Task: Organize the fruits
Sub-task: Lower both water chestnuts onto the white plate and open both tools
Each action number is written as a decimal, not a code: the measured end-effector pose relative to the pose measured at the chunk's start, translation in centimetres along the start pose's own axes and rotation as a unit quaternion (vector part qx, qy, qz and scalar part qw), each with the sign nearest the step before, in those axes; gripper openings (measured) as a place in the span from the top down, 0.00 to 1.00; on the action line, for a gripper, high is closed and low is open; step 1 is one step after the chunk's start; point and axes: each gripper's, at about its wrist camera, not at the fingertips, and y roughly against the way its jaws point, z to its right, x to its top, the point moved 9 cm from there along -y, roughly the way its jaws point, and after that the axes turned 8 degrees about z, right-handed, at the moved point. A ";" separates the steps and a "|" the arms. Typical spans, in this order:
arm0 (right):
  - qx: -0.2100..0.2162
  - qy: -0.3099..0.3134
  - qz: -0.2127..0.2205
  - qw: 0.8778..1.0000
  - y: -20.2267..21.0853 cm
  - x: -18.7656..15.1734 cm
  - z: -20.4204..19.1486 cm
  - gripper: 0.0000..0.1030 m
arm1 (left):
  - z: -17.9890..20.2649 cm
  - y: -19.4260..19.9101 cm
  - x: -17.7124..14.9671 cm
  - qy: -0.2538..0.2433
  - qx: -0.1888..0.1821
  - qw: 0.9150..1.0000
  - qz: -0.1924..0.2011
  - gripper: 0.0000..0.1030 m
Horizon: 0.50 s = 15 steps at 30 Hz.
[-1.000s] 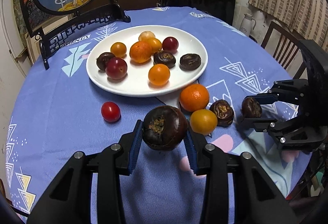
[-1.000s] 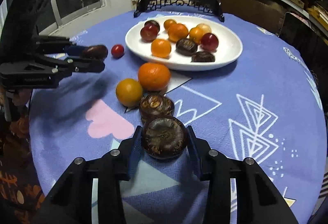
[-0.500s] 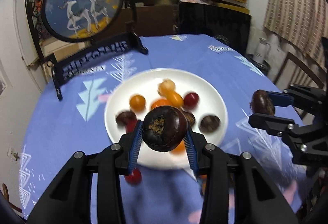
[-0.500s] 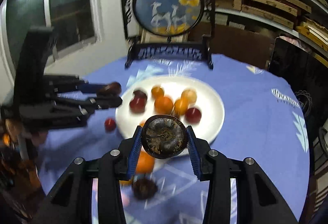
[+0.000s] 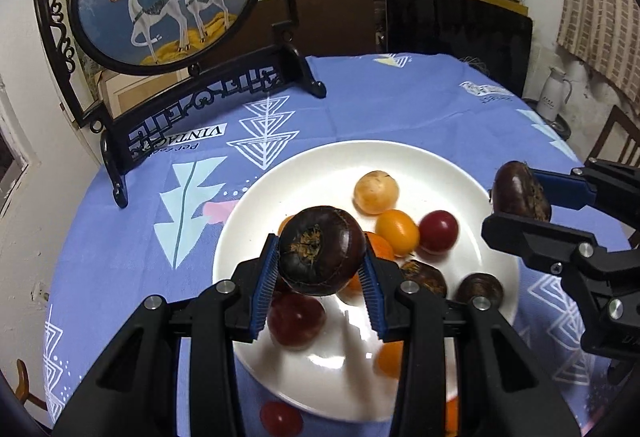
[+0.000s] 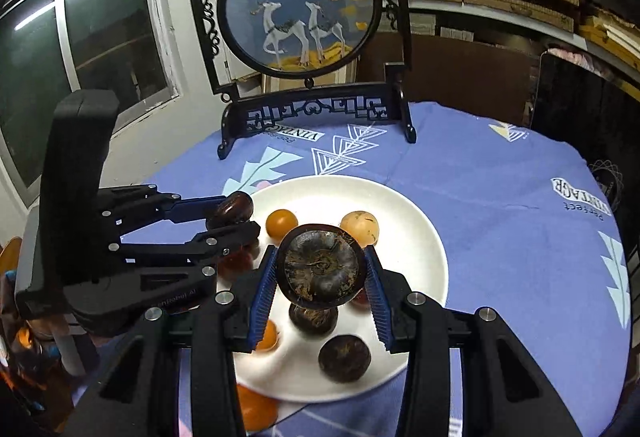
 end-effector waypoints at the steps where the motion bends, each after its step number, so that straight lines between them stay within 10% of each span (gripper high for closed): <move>1: 0.000 -0.002 -0.002 1.000 -0.5 0.0 0.2 0.58 | -0.1 -0.4 0.0 0.001 0.001 1.000 -0.003 0.63; 15: -0.001 -0.010 -0.014 1.000 -3.1 0.3 1.2 0.58 | -0.3 -2.6 -0.3 -0.003 0.004 1.000 -0.014 0.63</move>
